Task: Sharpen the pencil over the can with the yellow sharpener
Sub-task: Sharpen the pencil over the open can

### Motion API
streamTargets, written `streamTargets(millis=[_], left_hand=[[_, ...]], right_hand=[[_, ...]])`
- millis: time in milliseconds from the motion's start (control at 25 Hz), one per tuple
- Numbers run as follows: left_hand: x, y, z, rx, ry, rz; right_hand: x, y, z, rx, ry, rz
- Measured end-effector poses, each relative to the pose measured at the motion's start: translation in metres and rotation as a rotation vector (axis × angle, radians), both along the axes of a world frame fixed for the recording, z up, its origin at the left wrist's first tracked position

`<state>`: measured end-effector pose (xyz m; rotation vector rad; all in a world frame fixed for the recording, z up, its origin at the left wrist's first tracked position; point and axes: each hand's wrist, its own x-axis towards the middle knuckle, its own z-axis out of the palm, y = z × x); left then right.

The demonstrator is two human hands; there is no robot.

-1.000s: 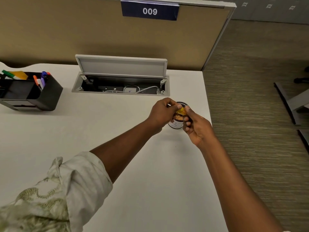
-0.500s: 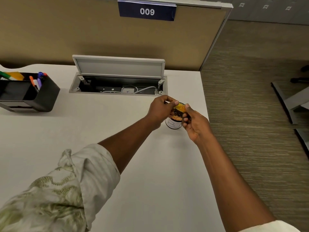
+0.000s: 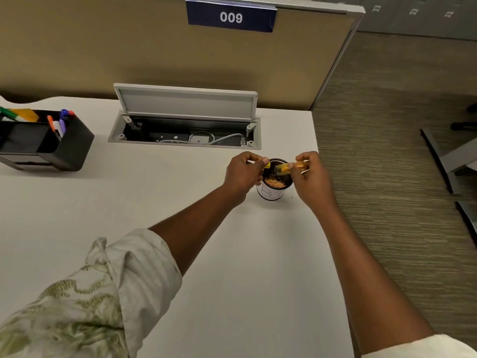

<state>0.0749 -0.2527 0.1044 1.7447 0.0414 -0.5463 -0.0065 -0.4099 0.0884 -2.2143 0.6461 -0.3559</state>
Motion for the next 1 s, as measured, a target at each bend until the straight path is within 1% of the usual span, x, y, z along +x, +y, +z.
streamTargets(millis=[40, 80, 200, 320, 680, 880, 960, 1000], left_hand=[[0.000, 0.003, -0.002, 0.005, 0.005, 0.004], [0.000, 0.005, -0.003, 0.011, 0.010, 0.007], [0.000, 0.011, -0.007, 0.024, 0.026, 0.013], [-0.001, 0.016, -0.010, 0.033, 0.034, 0.008], [-0.008, 0.023, -0.014, 0.022, 0.044, 0.008], [-0.013, 0.024, -0.013, 0.004, 0.060, 0.008], [-0.015, 0.026, -0.010, -0.013, 0.073, 0.001], [-0.015, 0.027, -0.009, -0.027, 0.080, -0.006]], right_hand=[[0.000, -0.001, 0.001, -0.113, 0.013, 0.065], [0.001, -0.002, 0.002, -0.180, 0.026, 0.109], [0.001, 0.001, 0.003, -0.275, 0.064, 0.149], [0.000, 0.003, 0.006, -0.330, 0.058, 0.152], [-0.010, 0.014, 0.008, -0.428, -0.174, 0.127], [-0.009, 0.015, 0.007, -0.433, -0.160, 0.133], [-0.011, 0.014, 0.007, -0.369, -0.159, 0.106], [-0.011, 0.012, 0.008, -0.281, -0.174, 0.068]])
